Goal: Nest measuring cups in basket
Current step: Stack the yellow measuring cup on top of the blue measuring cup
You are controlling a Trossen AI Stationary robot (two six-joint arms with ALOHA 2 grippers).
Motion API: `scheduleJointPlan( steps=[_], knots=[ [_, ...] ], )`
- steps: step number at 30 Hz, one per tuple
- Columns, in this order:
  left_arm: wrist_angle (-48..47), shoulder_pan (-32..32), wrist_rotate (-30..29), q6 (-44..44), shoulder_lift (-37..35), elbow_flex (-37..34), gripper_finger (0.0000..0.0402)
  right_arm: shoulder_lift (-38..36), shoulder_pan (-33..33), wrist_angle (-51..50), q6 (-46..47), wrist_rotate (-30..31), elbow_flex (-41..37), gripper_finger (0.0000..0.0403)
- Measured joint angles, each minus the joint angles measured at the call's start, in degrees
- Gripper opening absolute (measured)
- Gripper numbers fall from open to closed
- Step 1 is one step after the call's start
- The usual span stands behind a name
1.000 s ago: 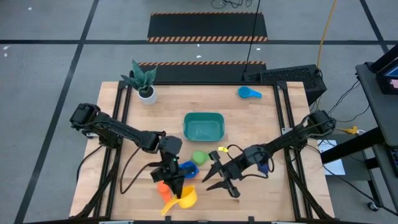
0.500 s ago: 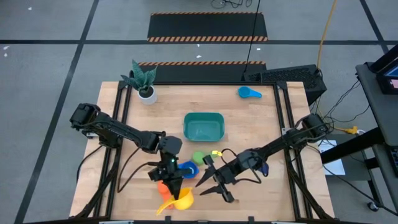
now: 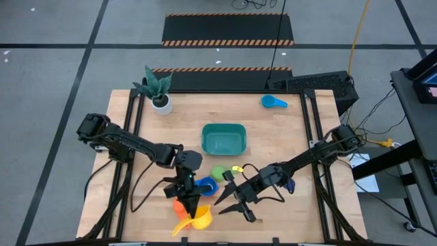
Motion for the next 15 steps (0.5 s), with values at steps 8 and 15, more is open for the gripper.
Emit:
scheduleJointPlan(
  steps=[8,15],
  knots=[
    [-3.22,0.2,-0.18,-1.61,0.0,0.0,0.001,0.07,-1.65,-5.27,0.84,-1.11,0.0,0.0138],
    [-9.85,0.37,-0.59,-3.4,0.0,0.0,0.0015,0.06,-1.63,-12.84,4.0,-1.3,3.03,0.0138]
  ],
)
